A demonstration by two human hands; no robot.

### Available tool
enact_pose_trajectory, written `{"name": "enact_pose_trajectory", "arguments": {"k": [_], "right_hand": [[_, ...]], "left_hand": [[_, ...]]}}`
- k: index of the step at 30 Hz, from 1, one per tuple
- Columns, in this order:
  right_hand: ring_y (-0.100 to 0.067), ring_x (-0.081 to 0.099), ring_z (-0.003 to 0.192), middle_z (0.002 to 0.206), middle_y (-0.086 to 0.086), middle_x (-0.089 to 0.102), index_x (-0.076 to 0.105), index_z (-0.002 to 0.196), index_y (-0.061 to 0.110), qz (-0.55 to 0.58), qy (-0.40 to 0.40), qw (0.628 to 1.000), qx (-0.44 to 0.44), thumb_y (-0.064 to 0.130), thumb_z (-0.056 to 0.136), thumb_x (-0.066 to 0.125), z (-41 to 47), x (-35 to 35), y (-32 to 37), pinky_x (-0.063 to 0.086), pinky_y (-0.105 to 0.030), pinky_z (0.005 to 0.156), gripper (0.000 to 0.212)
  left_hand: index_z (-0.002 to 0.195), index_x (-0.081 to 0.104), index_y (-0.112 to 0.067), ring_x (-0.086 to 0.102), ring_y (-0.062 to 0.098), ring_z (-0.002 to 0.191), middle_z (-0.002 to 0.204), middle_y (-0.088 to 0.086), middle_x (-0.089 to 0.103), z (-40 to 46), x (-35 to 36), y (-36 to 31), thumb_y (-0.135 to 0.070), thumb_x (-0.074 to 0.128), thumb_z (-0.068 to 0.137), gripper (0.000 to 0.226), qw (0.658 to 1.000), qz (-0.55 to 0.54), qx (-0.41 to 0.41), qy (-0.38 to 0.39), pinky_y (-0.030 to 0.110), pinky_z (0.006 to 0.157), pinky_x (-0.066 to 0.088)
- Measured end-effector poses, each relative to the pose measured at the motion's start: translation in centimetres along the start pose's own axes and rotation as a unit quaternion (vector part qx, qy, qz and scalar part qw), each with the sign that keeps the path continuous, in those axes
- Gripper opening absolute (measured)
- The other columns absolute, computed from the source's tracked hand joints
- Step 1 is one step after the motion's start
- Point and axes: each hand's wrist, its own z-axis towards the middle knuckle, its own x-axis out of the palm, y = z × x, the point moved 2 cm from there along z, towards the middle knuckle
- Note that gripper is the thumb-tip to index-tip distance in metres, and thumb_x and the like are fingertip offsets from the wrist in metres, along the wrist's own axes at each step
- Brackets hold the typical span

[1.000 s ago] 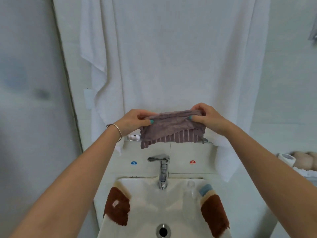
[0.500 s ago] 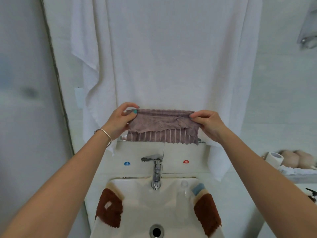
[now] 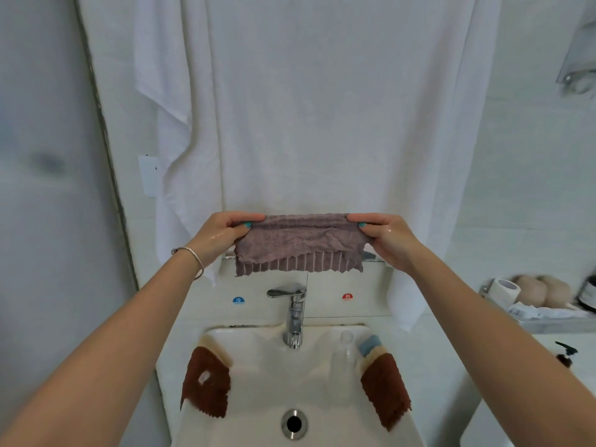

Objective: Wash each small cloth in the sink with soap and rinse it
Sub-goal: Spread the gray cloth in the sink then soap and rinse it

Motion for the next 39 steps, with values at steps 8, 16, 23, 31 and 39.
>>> {"name": "enact_pose_trajectory", "arguments": {"k": [8, 16, 23, 31, 39], "right_hand": [[-0.018, 0.052, 0.069, 0.097, -0.003, 0.062, 0.072, 0.099, 0.014, -0.162, -0.066, 0.985, -0.008, 0.001, 0.098, 0.039, -0.3, 2.0, -0.1, 0.052, -0.028, 0.051, 0.035], [0.006, 0.061, 0.078, 0.102, 0.009, 0.063, 0.069, 0.106, 0.019, -0.204, -0.071, 0.975, -0.043, 0.004, 0.095, 0.056, -2.4, 0.1, -3.2, 0.049, -0.013, 0.061, 0.022], [-0.018, 0.063, 0.098, 0.118, -0.008, 0.058, 0.06, 0.121, 0.01, -0.039, -0.03, 0.998, 0.046, -0.015, 0.086, 0.056, -8.5, -6.7, -7.7, 0.057, -0.025, 0.082, 0.043], [-0.018, 0.068, 0.095, 0.112, 0.001, 0.066, 0.06, 0.125, 0.015, 0.037, -0.031, 0.975, 0.216, -0.02, 0.083, 0.048, -16.1, -16.6, -18.2, 0.058, -0.028, 0.072, 0.056], [-0.017, 0.067, 0.098, 0.117, -0.004, 0.062, 0.061, 0.123, 0.014, 0.049, 0.011, 0.953, 0.3, -0.014, 0.075, 0.06, -16.4, -23.9, -26.4, 0.057, -0.024, 0.076, 0.056]], "left_hand": [[0.099, 0.069, -0.03, 0.056, -0.001, 0.088, 0.1, -0.013, 0.061, 0.5, 0.0, 0.3, -0.007, 0.042, 0.1, 0.036, 0.997, 0.048, 0.039, -0.052, 0.006, 0.067, 0.044], [0.104, 0.059, -0.031, 0.054, -0.007, 0.096, 0.107, -0.017, 0.058, -0.3, 3.6, 3.0, -0.014, 0.063, 0.092, 0.022, 0.997, 0.056, 0.049, 0.006, 0.007, 0.078, 0.042], [0.117, 0.053, -0.032, 0.056, -0.003, 0.099, 0.115, -0.018, 0.052, -4.8, 10.6, 5.3, -0.009, 0.071, 0.086, 0.043, 0.993, 0.052, 0.04, 0.094, 0.012, 0.078, 0.049], [0.122, 0.053, -0.028, 0.055, 0.004, 0.113, 0.126, -0.007, 0.052, -12.2, 23.7, 14.0, -0.003, 0.068, 0.087, 0.046, 0.985, -0.006, -0.051, 0.165, 0.018, 0.093, 0.048], [0.121, 0.052, -0.028, 0.053, 0.009, 0.116, 0.129, -0.001, 0.052, -15.0, 32.3, 20.4, 0.003, 0.066, 0.086, 0.048, 0.983, 0.003, -0.126, 0.136, 0.021, 0.096, 0.046]]}}
